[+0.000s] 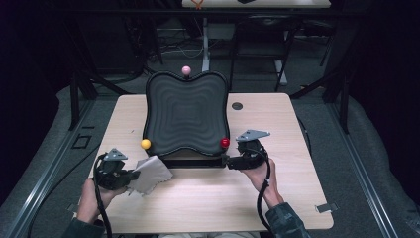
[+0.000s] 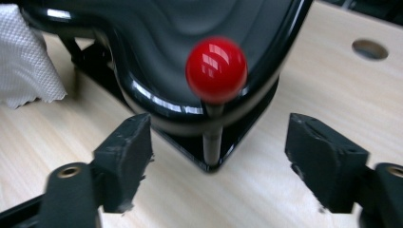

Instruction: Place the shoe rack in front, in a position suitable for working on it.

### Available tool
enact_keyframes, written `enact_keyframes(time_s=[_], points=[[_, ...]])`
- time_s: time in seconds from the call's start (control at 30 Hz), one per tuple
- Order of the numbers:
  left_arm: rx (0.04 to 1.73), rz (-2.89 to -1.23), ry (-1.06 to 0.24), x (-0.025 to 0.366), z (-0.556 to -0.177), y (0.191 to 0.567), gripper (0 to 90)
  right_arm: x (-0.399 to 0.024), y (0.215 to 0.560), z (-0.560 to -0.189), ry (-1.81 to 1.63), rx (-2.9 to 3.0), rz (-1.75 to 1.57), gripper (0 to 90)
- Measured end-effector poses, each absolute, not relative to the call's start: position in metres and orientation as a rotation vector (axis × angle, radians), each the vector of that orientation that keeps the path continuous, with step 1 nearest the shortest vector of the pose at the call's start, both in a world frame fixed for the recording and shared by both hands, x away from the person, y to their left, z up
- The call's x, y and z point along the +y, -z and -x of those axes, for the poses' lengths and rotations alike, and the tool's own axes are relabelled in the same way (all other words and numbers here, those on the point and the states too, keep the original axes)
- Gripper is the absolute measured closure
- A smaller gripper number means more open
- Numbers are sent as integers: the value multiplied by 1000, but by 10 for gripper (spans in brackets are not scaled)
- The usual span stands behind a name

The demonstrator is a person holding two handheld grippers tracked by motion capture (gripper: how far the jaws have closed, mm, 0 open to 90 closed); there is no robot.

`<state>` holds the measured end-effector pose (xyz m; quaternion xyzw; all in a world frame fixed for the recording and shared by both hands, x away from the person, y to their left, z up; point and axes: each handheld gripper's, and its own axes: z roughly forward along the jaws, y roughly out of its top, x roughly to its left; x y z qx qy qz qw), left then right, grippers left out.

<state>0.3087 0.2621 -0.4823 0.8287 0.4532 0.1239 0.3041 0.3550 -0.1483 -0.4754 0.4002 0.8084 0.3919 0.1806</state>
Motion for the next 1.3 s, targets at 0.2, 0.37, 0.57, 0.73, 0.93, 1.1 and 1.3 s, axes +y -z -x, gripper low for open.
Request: enact_keyframes(time_s=[0.2,0.37,0.57,0.73,0.93,1.1,1.3], points=[[1284,-2149,-343,282,-310,483,851,-137,470,-362,-1139,2259,-1118,330],[1313,-2117,-359,290,-311,482,850,-130,472,-369,-1124,2246,-1117,437],[1352,-2094,-381,296,-311,482,845,-125,474,-374,-1101,2233,-1101,580],[1370,-2080,-398,301,-312,483,845,-127,476,-375,-1134,2236,-1087,595],[1385,-2040,-420,306,-312,482,845,-128,477,-373,-1130,2227,-1072,599],[1390,-1996,-445,310,-311,478,846,-130,478,-373,-1130,2224,-1036,600],[1386,-1957,-470,314,-308,469,846,-131,478,-372,-1153,2244,-1005,601]])
